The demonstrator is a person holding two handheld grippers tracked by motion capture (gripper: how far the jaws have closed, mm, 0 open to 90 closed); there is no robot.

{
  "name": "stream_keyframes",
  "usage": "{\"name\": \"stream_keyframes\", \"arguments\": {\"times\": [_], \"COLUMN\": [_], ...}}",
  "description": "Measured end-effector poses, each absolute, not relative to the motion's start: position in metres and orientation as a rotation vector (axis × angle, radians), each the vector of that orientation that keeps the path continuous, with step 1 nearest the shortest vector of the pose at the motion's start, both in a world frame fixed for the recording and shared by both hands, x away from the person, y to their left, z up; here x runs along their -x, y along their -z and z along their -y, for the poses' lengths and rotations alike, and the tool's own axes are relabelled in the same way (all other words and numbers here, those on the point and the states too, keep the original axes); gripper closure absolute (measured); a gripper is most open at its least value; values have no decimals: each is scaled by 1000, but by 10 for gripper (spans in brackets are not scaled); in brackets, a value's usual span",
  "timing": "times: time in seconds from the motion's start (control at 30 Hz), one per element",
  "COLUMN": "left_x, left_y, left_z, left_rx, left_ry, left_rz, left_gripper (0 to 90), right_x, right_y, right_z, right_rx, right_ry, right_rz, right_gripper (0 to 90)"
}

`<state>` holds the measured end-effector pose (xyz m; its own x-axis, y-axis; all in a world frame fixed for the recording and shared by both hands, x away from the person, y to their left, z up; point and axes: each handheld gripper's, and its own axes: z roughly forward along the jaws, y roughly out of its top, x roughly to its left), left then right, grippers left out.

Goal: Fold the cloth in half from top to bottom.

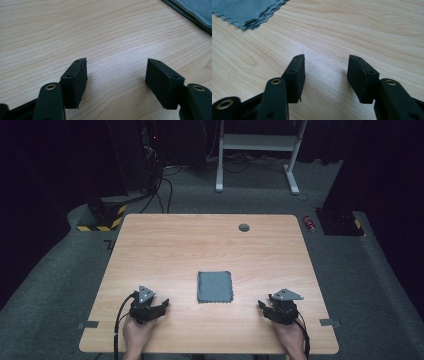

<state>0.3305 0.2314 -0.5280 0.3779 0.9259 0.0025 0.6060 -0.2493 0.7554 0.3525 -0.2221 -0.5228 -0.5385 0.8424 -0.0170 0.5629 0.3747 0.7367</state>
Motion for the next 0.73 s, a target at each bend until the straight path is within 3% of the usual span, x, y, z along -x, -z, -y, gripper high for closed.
{"name": "stream_keyframes", "arguments": {"times": [0.2,0.73], "left_x": [-330,-329], "left_y": [528,528], "left_z": [-230,-229], "left_rx": [-1962,-1975], "left_ry": [-601,-596], "left_rz": [-1314,-1299], "left_gripper": [320,319], "right_x": [-353,-353], "right_y": [523,523], "right_z": [221,219], "right_rx": [-1232,-1232], "right_ry": [-971,-971], "right_rz": [-2244,-2245], "right_gripper": [436,445]}}
